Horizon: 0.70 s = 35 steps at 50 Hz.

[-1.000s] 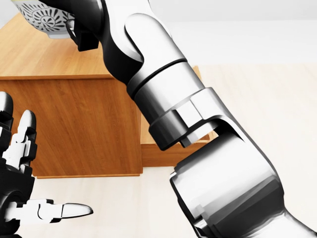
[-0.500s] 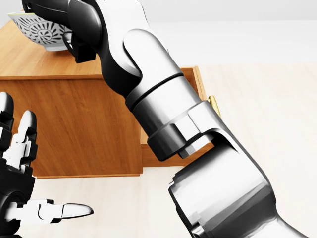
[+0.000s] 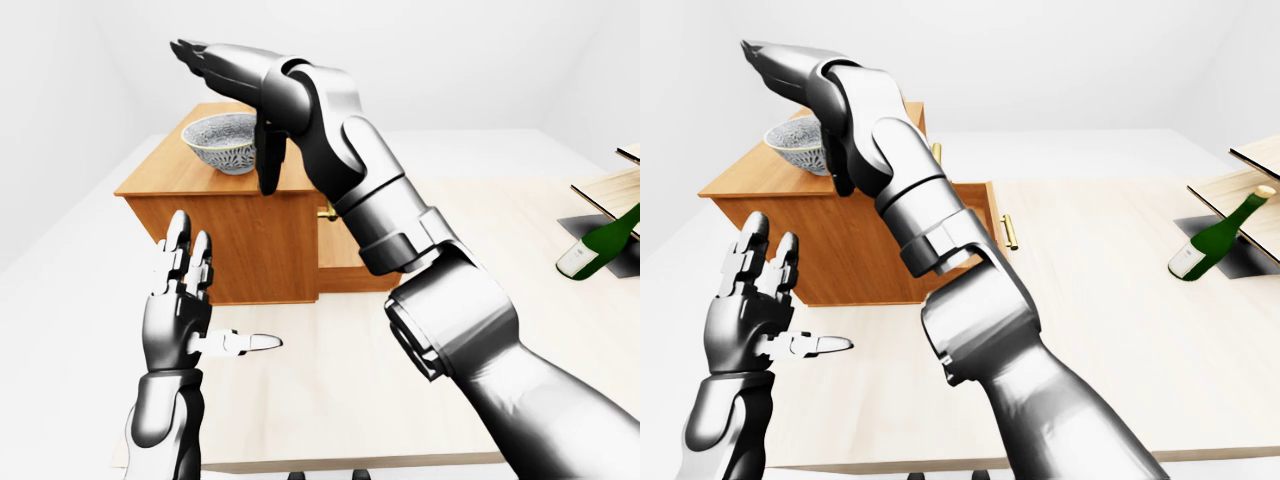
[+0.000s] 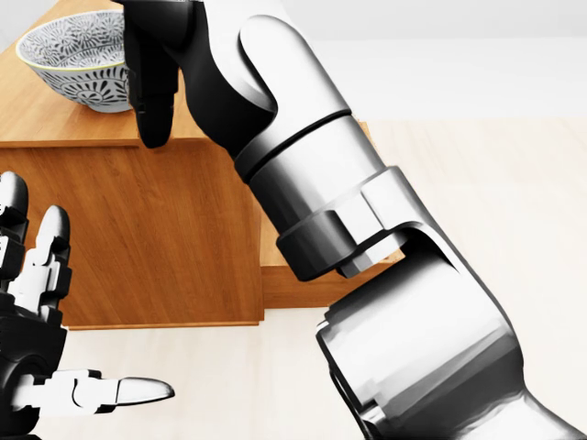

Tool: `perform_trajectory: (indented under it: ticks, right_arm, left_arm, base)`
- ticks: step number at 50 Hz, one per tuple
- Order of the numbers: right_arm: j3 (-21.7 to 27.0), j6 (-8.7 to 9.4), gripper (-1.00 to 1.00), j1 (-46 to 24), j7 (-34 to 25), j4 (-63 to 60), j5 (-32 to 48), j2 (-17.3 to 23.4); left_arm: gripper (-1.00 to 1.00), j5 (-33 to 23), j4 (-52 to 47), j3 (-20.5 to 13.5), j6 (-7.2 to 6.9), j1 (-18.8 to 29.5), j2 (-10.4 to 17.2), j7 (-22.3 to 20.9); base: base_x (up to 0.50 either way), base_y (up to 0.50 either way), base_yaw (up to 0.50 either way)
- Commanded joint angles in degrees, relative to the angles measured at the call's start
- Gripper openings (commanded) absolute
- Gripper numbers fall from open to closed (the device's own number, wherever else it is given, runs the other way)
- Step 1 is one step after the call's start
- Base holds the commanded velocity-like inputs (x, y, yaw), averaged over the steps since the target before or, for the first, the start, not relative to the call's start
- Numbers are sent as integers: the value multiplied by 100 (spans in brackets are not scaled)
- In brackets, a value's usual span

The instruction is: Put the bowl on top of the cabinet.

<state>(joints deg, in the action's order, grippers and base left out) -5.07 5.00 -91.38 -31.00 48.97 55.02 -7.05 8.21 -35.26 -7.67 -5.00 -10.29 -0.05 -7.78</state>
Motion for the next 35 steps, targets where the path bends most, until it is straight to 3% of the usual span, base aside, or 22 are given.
perform_trajectory:
  ticks: [1, 20, 29, 35]
  right_arm:
    - [190, 0, 100, -697, 407, -212, -464, 305]
    - [222, 0, 100, -827, -271, -1741, -124, 907]
    - [271, 0, 100, -459, -736, -2840, 380, 1229]
    - [340, 0, 100, 179, -900, -3895, 841, 1393]
  left_arm:
    - [100, -42, 29, 59, 0, -39, -11, -10]
    - [100, -38, -12, 75, 0, -68, -12, -15]
    - [100, -52, -7, 91, 0, -78, -20, -10]
    - [100, -42, -10, 82, 0, -66, -17, -4]
  base:
    - [0, 0, 0]
    - [0, 0, 0]
    - [0, 0, 0]
    - [0, 0, 0]
